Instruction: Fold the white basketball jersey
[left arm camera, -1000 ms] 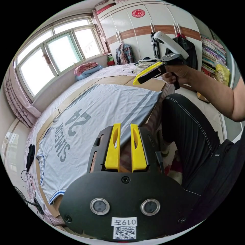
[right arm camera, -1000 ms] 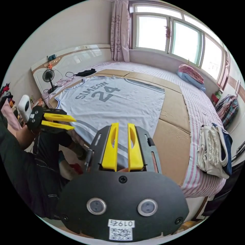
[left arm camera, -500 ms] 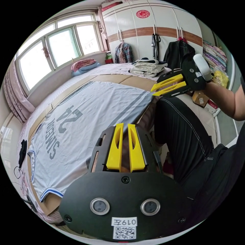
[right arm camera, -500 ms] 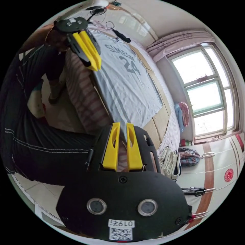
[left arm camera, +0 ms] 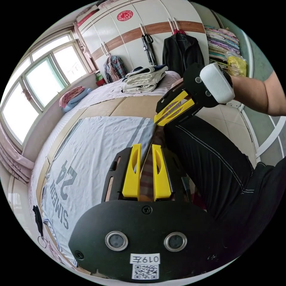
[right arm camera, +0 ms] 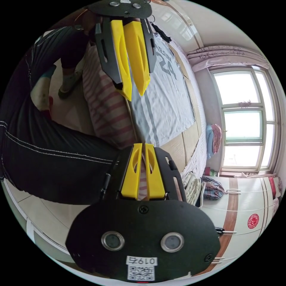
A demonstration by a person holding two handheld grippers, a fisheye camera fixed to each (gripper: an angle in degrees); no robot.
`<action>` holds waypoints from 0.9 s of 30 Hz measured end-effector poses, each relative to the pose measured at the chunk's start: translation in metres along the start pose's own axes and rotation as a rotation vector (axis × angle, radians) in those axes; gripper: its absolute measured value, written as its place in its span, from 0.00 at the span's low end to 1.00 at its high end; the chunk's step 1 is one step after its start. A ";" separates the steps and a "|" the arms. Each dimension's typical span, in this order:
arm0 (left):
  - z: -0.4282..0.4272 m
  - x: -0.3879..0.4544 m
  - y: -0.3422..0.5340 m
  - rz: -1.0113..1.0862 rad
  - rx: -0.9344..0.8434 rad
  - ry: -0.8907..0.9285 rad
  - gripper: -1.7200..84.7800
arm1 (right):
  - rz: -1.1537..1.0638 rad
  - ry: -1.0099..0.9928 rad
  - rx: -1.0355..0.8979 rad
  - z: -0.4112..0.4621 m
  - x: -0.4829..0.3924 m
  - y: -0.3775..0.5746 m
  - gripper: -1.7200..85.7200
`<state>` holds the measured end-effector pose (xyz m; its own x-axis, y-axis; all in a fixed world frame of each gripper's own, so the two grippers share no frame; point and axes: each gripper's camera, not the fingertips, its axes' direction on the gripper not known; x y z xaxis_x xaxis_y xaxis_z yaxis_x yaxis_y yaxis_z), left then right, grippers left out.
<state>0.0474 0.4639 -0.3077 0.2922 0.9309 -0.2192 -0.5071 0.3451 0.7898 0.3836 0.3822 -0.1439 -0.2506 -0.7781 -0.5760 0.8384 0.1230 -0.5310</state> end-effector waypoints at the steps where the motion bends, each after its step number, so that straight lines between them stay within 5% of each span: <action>1: 0.001 0.002 -0.004 0.005 -0.015 -0.006 0.07 | 0.006 -0.007 0.006 -0.003 0.004 0.001 0.02; 20: 0.026 0.071 -0.084 0.146 -0.097 -0.326 0.05 | 0.028 -0.171 0.080 -0.027 0.059 0.028 0.02; 27: 0.025 0.069 -0.080 0.126 -0.105 -0.306 0.03 | 0.045 -0.076 0.066 -0.027 0.016 0.032 0.13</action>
<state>0.1285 0.4976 -0.3720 0.4437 0.8934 0.0706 -0.6306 0.2553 0.7329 0.3931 0.3906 -0.1869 -0.1763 -0.8173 -0.5486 0.8787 0.1205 -0.4619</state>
